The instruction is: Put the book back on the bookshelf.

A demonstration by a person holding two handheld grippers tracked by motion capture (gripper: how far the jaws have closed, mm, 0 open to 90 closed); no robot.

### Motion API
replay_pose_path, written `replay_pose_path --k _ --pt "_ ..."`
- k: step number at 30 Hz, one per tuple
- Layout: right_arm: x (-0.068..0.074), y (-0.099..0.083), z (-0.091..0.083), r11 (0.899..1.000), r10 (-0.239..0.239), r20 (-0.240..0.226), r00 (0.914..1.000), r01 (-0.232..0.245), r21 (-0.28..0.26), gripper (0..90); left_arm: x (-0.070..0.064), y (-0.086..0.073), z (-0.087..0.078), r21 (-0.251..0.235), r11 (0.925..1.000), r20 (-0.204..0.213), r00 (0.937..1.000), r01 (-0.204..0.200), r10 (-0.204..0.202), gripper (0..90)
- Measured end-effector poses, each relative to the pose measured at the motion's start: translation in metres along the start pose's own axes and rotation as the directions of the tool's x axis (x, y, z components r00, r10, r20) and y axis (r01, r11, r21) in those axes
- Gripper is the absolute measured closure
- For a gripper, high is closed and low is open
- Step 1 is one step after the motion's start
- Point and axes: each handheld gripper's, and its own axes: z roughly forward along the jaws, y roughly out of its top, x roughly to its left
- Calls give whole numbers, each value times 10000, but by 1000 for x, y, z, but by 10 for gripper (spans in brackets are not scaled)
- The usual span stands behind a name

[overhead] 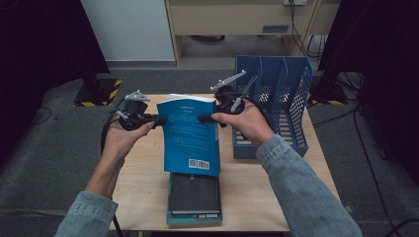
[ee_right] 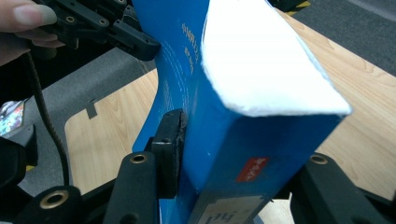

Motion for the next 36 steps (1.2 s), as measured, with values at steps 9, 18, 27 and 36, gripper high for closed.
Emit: replay_pose_path --k 9,18,27,36 --pt "-4 7 1 9999 -3 137 9999 5 -151 586 6 10 1 3 10000 -98 10000 -4 4 763" --pt "-14 14 5 9996 109 211 9997 -103 -281 587 15 17 6 -10 10000 -243 9997 56 -56 763" --pt "-15 20 5 9993 -213 512 9985 229 -304 590 17 21 4 -163 9999 -287 9996 -27 22 763" --pt "5 10 -2 9974 -644 696 9955 665 -286 592 4 8 -8 -543 9983 -182 9996 -209 200 762"
